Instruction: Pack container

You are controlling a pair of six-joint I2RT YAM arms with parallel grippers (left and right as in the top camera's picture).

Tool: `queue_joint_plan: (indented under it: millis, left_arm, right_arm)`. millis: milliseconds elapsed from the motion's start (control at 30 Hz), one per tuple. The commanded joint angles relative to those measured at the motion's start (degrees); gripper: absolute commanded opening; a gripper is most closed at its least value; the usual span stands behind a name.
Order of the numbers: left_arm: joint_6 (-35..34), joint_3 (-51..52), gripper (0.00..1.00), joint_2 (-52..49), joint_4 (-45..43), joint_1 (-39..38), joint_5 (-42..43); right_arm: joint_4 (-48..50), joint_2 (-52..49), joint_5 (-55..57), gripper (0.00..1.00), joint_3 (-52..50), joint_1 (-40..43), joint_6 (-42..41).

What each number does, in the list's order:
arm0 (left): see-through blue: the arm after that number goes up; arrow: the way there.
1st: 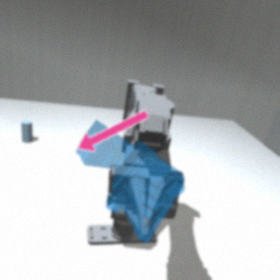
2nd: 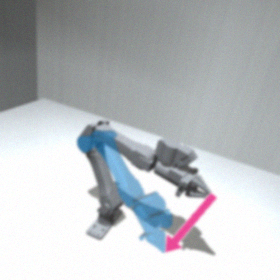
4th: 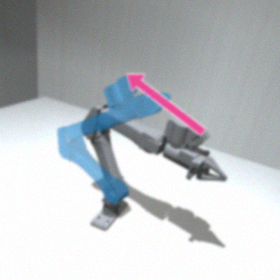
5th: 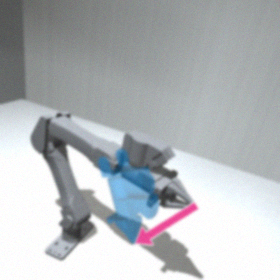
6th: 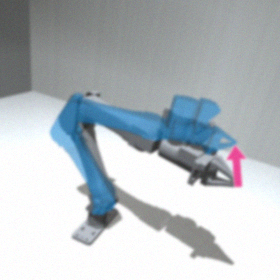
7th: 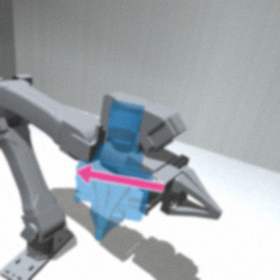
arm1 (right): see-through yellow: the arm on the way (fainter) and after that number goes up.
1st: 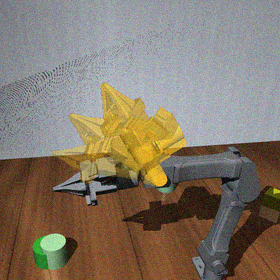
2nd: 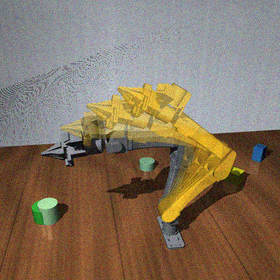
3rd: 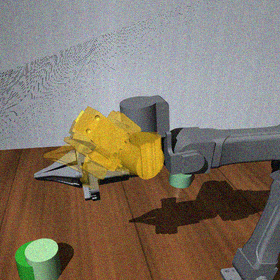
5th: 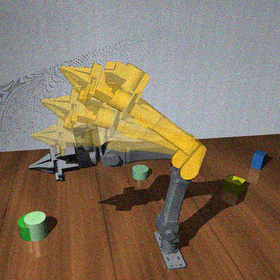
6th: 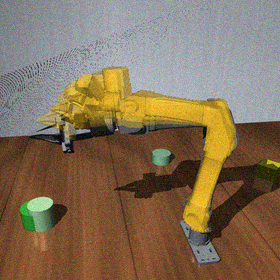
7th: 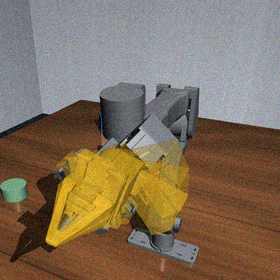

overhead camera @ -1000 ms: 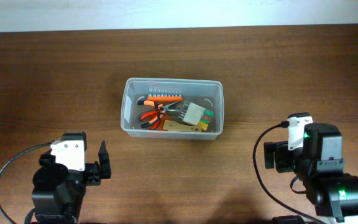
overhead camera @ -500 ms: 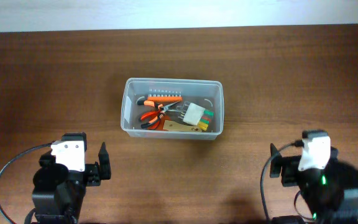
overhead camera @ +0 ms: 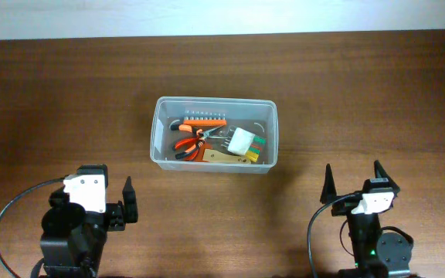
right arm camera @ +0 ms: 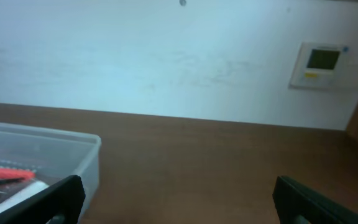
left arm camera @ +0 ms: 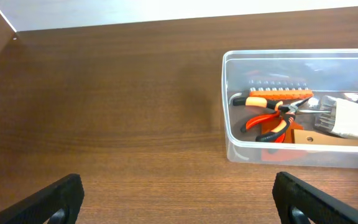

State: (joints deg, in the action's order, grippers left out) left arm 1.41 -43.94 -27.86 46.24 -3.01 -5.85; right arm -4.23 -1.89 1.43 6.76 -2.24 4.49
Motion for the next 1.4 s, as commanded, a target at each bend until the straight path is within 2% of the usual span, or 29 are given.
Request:
queue_joint_plan:
  millis: [0,167,1033,1100,1167,1300,1367]
  left_arm:
    - [-0.55,0.20,0.99,0.28,-0.09,-0.22,0.02]
    - [-0.55,0.20,0.99,0.28,-0.09,-0.22,0.02]
    - [0.48,0.20,0.99,0.42,0.57,-0.22,-1.18]
    - [0.52,0.79,0.99,2.16,2.21,-0.24,3.80]
    - [0.52,5.05,0.99,8.85,2.25,-0.22,10.23]
    - [0.55,13.84,0.99,19.61,0.28,-0.22,10.32]
    - [0.59,19.43,0.99,24.20,-7.13,-0.22,6.78]
  right_arm:
    - [-1.62,1.70,1.75,0.99,-2.05,-0.07,-0.61]
    - [-11.85,1.70,1.66,0.98,-1.97,-0.04,-4.07]
    - [-11.63,1.70,1.42,0.98,-1.97,-0.04,-3.72]
    - [-11.63,1.70,1.42,0.99,-1.97,-0.04,-3.72]
    - [-11.63,1.70,1.42,0.99,-1.97,-0.04,-3.72]
    - [-11.63,1.70,1.42,0.98,-1.97,-0.04,-3.72]
    - [-11.63,1.70,1.42,0.99,-1.97,-0.04,-3.72]
